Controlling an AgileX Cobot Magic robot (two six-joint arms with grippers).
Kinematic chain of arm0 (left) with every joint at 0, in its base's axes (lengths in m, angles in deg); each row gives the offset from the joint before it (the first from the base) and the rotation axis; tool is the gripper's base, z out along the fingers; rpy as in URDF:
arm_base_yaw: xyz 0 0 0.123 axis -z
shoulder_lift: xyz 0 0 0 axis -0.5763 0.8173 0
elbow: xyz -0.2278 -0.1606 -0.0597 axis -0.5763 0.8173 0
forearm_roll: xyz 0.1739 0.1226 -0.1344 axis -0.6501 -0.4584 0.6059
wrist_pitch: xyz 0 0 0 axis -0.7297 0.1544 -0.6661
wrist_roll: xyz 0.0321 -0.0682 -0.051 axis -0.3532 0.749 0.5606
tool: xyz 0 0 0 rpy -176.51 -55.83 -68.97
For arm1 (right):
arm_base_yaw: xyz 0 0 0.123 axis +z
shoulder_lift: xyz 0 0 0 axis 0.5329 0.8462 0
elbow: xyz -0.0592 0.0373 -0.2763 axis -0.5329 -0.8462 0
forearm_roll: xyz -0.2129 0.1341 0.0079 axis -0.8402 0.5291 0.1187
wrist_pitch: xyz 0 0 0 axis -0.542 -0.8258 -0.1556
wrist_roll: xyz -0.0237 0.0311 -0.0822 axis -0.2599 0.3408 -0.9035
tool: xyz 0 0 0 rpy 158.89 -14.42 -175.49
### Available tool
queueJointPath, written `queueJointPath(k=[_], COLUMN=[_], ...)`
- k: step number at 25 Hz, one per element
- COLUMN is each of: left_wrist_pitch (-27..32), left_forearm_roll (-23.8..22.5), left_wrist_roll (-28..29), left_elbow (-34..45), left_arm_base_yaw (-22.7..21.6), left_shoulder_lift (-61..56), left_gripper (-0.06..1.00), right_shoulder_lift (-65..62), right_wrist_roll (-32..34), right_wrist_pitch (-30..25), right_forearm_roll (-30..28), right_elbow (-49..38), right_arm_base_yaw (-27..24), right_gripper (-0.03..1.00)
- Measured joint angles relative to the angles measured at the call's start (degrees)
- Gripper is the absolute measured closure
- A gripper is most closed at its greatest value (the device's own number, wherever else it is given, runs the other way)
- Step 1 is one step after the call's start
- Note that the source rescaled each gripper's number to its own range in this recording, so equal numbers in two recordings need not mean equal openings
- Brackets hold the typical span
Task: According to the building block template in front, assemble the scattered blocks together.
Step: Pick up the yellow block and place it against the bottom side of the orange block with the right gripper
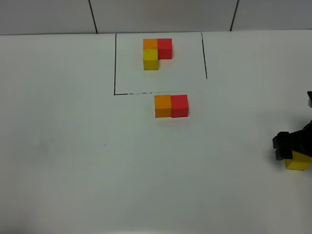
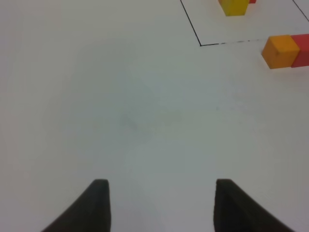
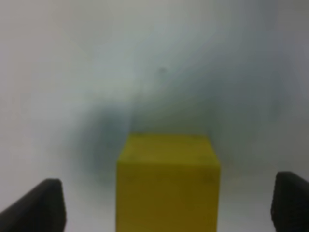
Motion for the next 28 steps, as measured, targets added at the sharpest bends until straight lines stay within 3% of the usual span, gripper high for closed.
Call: queueJointPath(k=[4,6,9,11,12,13,17,20,24,28], left_wrist_pitch=[0.0,0.0,0.0,0.0,0.0,0.0,0.0,0.0,0.0,0.0], left_forearm_roll=[0.0,0.0,0.0,0.0,0.0,0.0,0.0,0.0,0.0,0.0], left_wrist_roll=[0.0,0.0,0.0,0.0,0.0,0.0,0.0,0.0,0.0,0.0], left_elbow=[0.0,0.0,0.0,0.0,0.0,0.0,0.0,0.0,0.0,0.0], left_arm_base_yaw=[0.0,0.0,0.0,0.0,0.0,0.0,0.0,0.0,0.0,0.0], left_shoulder_lift=[0.0,0.0,0.0,0.0,0.0,0.0,0.0,0.0,0.0,0.0], left_gripper=[0.85,0.85,0.85,0.85,0.85,0.85,0.85,0.85,0.85,0.85], right_shoulder_lift=[2.2,2.5,2.5,2.5,2.5,2.5,2.5,1.9,1.1,2.2], right_wrist_roll=[-0.2,-0.2,-0.3,-0.1,0.3,1.0,4.5,7.3,13.4,23.8], right_wrist_pitch=[0.1,0.2,0.4,0.4,0.4,0.4,0.3,-2.1,-6.6,-10.2], right_forearm_roll=[0.0,0.0,0.0,0.0,0.0,0.0,-0.7,-1.5,-2.1,-4.5], right_elbow=[0.0,0.0,0.0,0.0,0.0,0.0,0.0,1.4,6.5,14.1], right_arm_base_yaw=[0.0,0.0,0.0,0.0,0.0,0.0,1.6,6.1,16.6,27.3], right_gripper=[0.17,0.24,0.47,0.71,0.89,0.95,0.95,0.95,0.95,0.95])
